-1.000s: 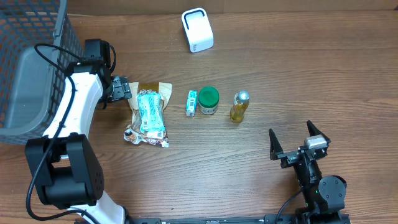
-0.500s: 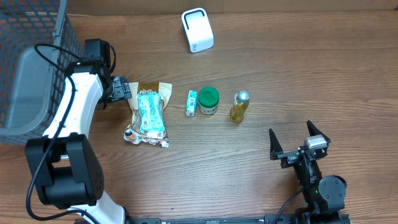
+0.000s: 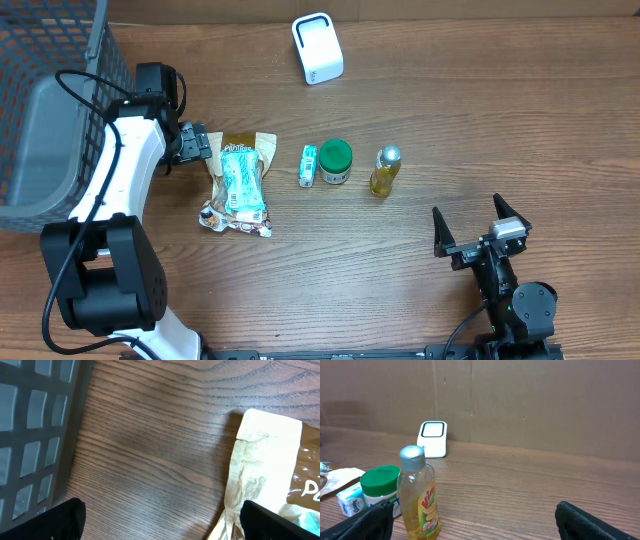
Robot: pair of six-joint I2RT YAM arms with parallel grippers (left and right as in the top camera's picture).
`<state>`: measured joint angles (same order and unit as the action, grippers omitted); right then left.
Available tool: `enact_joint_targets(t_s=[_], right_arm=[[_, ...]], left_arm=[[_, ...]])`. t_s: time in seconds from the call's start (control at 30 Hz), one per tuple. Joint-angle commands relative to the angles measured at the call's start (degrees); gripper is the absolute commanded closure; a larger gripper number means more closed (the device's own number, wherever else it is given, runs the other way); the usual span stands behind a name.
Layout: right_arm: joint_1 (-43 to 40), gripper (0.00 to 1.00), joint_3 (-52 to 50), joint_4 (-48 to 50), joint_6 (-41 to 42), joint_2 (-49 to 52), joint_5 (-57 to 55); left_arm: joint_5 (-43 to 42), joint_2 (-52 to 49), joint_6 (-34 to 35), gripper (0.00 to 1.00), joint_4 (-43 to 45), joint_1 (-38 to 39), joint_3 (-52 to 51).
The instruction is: Scan the item barcode
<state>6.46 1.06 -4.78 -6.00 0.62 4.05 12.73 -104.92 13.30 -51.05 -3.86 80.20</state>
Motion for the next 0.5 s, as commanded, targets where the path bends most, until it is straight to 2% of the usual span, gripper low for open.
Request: enact_joint_targets(t_s=[0.0,0.47], right_arm=[[-0.2,0.0,-0.6,0.2,-0.1,-0.5,-0.3],[-0.2,0.0,-0.6,0.2,-0.1,-0.4,-0.3]], left_arm=[[1.2,0.0,-0.2,0.0,0.1,-0.2,0.3],[1.2,0.0,-0.2,0.01,0.1,-0.2,0.3]])
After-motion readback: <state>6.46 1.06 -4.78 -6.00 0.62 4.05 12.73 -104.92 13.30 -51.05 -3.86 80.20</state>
